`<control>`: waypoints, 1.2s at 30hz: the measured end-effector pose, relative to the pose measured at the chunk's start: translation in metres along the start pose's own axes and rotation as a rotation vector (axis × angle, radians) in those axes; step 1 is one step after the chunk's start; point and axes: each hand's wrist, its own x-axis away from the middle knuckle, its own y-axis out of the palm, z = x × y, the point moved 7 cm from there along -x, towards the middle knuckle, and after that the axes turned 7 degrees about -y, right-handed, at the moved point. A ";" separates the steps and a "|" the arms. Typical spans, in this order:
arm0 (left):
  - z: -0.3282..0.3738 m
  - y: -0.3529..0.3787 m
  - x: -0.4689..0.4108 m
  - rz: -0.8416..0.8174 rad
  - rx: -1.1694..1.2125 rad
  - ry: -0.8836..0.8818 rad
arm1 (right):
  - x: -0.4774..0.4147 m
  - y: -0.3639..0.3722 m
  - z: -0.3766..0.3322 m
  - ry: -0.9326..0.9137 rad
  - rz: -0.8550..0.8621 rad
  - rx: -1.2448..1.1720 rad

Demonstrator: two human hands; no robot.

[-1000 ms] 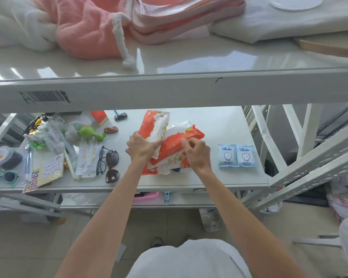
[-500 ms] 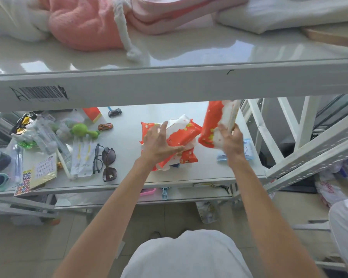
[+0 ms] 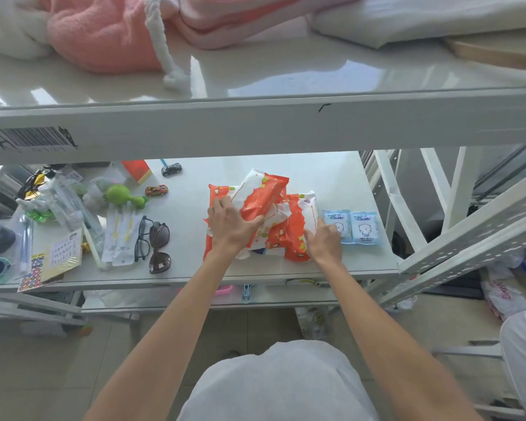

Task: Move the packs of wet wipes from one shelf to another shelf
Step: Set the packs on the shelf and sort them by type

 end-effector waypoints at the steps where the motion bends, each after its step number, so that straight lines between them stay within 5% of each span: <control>1: 0.001 0.000 0.003 0.007 0.030 -0.018 | -0.001 -0.008 -0.006 -0.046 0.070 0.043; 4: 0.009 0.002 0.019 0.008 0.122 -0.056 | 0.004 -0.035 -0.032 -0.133 0.217 -0.262; 7: 0.029 0.018 0.037 -0.020 0.170 -0.008 | 0.003 -0.022 -0.058 -0.014 -0.134 -0.880; 9: 0.047 0.029 0.051 -0.089 0.195 0.084 | 0.001 -0.018 -0.057 0.087 -0.208 -0.993; 14: 0.066 0.026 0.043 -0.199 0.123 0.321 | -0.011 -0.047 -0.007 0.136 0.038 -0.960; 19: 0.016 0.009 -0.009 -0.112 -0.293 0.175 | -0.019 -0.053 0.013 0.036 0.056 -0.688; 24: -0.002 0.024 -0.017 -0.250 -0.414 0.188 | -0.024 -0.016 0.001 0.013 -0.071 -0.522; 29: -0.013 0.019 -0.017 -0.157 -0.319 0.123 | -0.027 -0.024 0.003 0.034 0.026 -0.128; 32: -0.006 0.013 -0.011 -0.116 -0.111 -0.004 | -0.011 -0.051 -0.011 -0.047 0.210 -0.298; 36: 0.040 0.038 0.020 -0.183 0.058 -0.046 | 0.011 -0.039 -0.059 -0.089 -0.180 -0.732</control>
